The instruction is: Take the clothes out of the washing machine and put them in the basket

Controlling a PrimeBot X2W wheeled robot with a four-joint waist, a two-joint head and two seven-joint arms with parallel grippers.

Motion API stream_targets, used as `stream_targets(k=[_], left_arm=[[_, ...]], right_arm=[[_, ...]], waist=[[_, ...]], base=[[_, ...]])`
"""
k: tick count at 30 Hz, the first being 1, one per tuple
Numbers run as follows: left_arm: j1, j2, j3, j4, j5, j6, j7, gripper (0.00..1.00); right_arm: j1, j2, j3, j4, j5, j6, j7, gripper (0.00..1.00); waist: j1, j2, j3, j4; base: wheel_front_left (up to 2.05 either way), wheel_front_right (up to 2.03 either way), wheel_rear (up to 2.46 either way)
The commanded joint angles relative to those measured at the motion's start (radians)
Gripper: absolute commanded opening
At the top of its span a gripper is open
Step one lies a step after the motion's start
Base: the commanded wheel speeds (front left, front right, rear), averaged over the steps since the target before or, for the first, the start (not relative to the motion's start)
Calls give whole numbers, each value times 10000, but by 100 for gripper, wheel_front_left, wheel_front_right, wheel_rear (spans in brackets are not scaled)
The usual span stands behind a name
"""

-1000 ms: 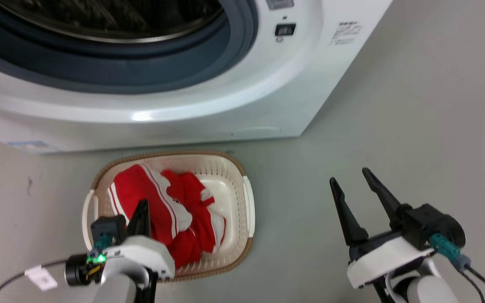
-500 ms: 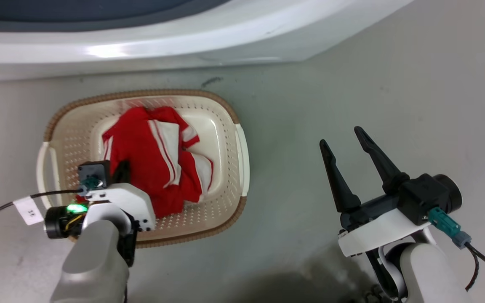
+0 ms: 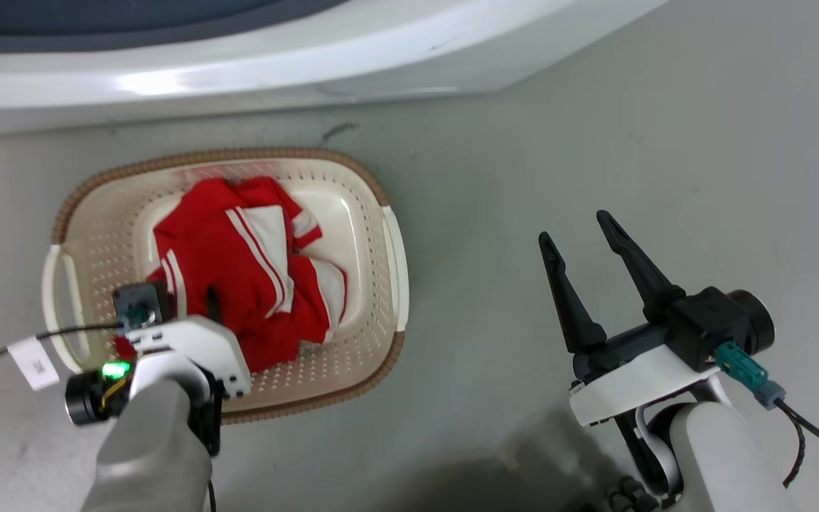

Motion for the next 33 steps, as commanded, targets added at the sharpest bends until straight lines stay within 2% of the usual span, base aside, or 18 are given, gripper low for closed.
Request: stream_targets(k=[1, 6, 11, 19, 20, 33], left_arm=[[432, -92, 94, -6, -107, 23, -25, 100], [1342, -276, 342, -452, -194, -118, -25, 100], [2486, -496, 548, -1486, -34, -173, -25, 100], [4019, -794, 838, -3943, 466, -338, -25, 100], [4286, -820, 858, -4649, 612, -358, -25, 100], [5437, -956, 167, -8611, 1366, -191, -25, 100]], right_arm=[[32, 6, -46, 123, -49, -7, -68, 100], [424, 5, -265, 376, -97, -7, -24, 100], [961, 6, -565, 471, -185, -7, 110, 100], [1763, 6, -1082, 200, -440, -7, 478, 100], [1925, 6, -1208, 63, -536, -7, 572, 100], [2625, 6, -1764, -671, -839, -7, 1002, 100]], waist=[[-2, 0, -850, 137], [-2, 0, -2442, 270], [-2, 0, -3994, 377], [-2, 0, -5758, 558], [-2, 0, -6049, 630], [-2, 0, -7384, 999]], base=[[0, 0, 0], [0, 0, 0], [0, 0, 0], [0, 0, 0], [0, 0, 0], [0, 0, 0]])
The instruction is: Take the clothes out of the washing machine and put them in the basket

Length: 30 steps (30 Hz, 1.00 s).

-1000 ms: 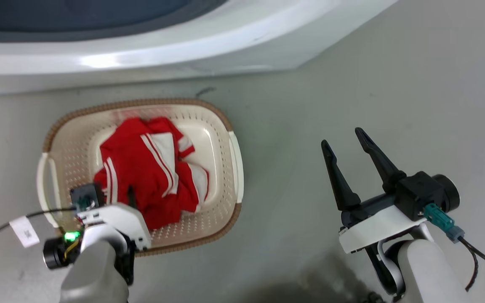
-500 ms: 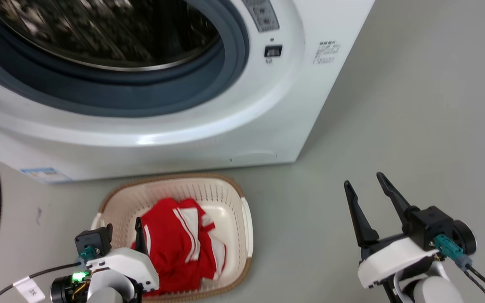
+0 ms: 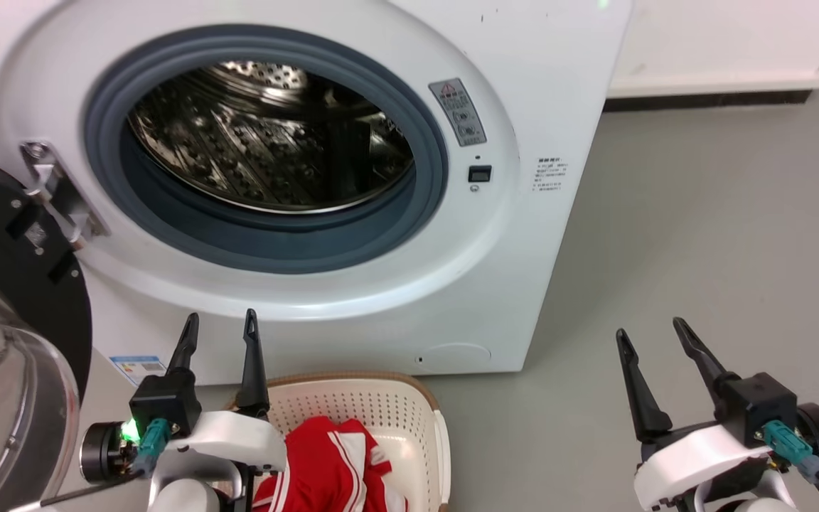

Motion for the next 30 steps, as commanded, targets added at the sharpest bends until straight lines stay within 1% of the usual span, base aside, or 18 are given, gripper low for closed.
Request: stream_targets(k=[1, 8, 13, 18, 30], left_arm=[[223, -9, -85, -301, 108, 61, -24, 100], [932, 47, -207, -1569, 394, 57, -25, 100], [1359, 105, -277, -2056, 464, 15, -25, 100], [1654, 97, -401, -2094, 396, 12, 5, 100], [1700, 145, -599, -1970, 323, 52, 76, 100]], right_arm=[[206, 5, -57, -105, -45, -7, 67, 100], [666, 6, -180, -536, -79, -7, 352, 100], [952, 8, -150, -692, -4, -7, 481, 100], [1104, 6, -105, -719, 109, -7, 506, 100], [1195, 6, -85, -688, 206, -7, 531, 100]], waist=[[3, 0, -312, 121], [3, 0, -772, 224], [3, 0, -896, 317], [3, 0, -986, 379], [3, 0, -1038, 355]], base=[[0, 0, 0], [0, 0, 0], [0, 0, 0], [0, 0, 0], [0, 0, 0]])
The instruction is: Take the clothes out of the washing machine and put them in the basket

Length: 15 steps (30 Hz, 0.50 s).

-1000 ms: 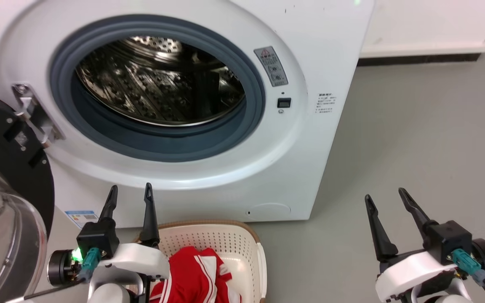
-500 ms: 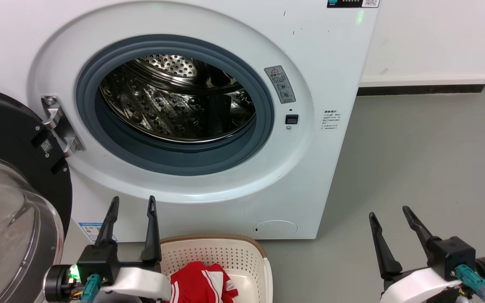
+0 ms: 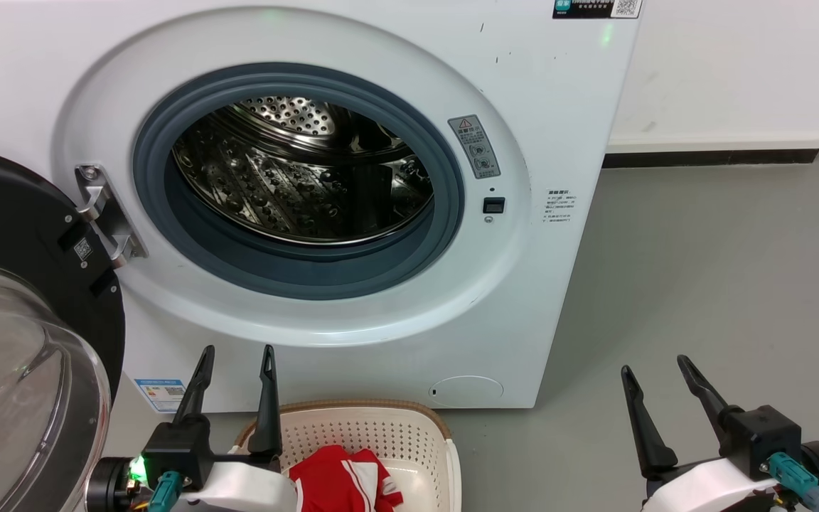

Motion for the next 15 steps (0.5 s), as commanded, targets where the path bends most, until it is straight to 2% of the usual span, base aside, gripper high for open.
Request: stream_targets(k=[1, 6, 7, 10, 15], left_arm=[[64, 53, -42, 0, -35, 10, 16, 100], [63, 82, -70, -21, -59, 54, 14, 100], [0, 31, -59, -11, -74, 22, 0, 0], [-46, 2, 26, 210, -305, -25, 91, 0], [-176, -5, 188, 349, -1406, -134, 401, 0]], right_arm=[[117, 6, -1, 10, 91, -7, -4, 100], [138, 6, -4, 23, 105, -7, -40, 100], [8, 0, -6, 12, 45, 0, -5, 0], [90, 0, 55, 101, 269, 0, -45, 0], [-53, -76, -10, 244, 1538, 0, 17, 0]], waist=[[1, 0, -2, -2], [1, 0, -10, 13], [1, 0, -11, 12], [1, 0, -7, 15], [1, 0, 7, 30]], base=[[0, 0, 0], [0, 0, 0], [0, 0, 0], [0, 0, 0], [0, 0, 0]])
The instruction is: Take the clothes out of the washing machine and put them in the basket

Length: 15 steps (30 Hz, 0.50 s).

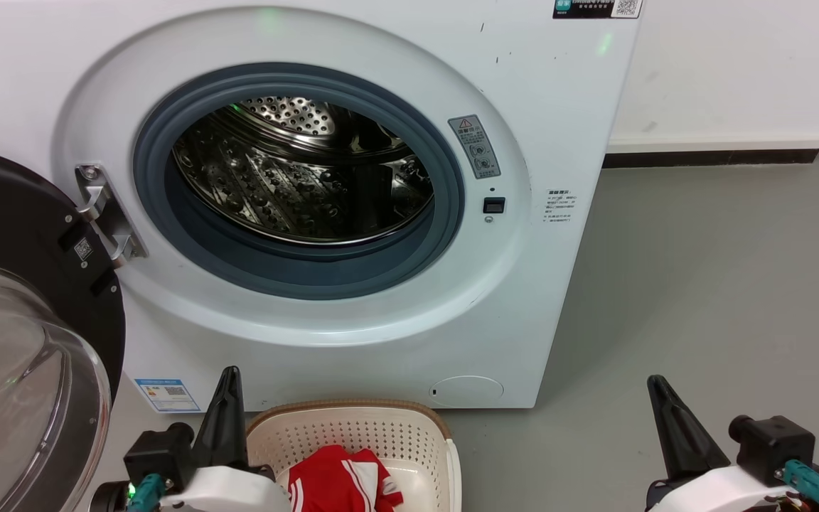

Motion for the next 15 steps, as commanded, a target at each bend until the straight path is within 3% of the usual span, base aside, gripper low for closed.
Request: stream_targets(k=[1, 15], left_arm=[[-307, 24, 101, -96, -582, -71, 109, 0], [-510, 5, 388, 91, -3358, -363, 728, 0]], right_arm=[[-252, -85, -33, -43, 676, 0, 31, 0], [-713, -251, -131, 487, 3736, -1, 181, 0]], waist=[[0, 0, 6, 5], [0, 0, 49, 40]], base=[[0, 0, 0], [0, 0, 0]])
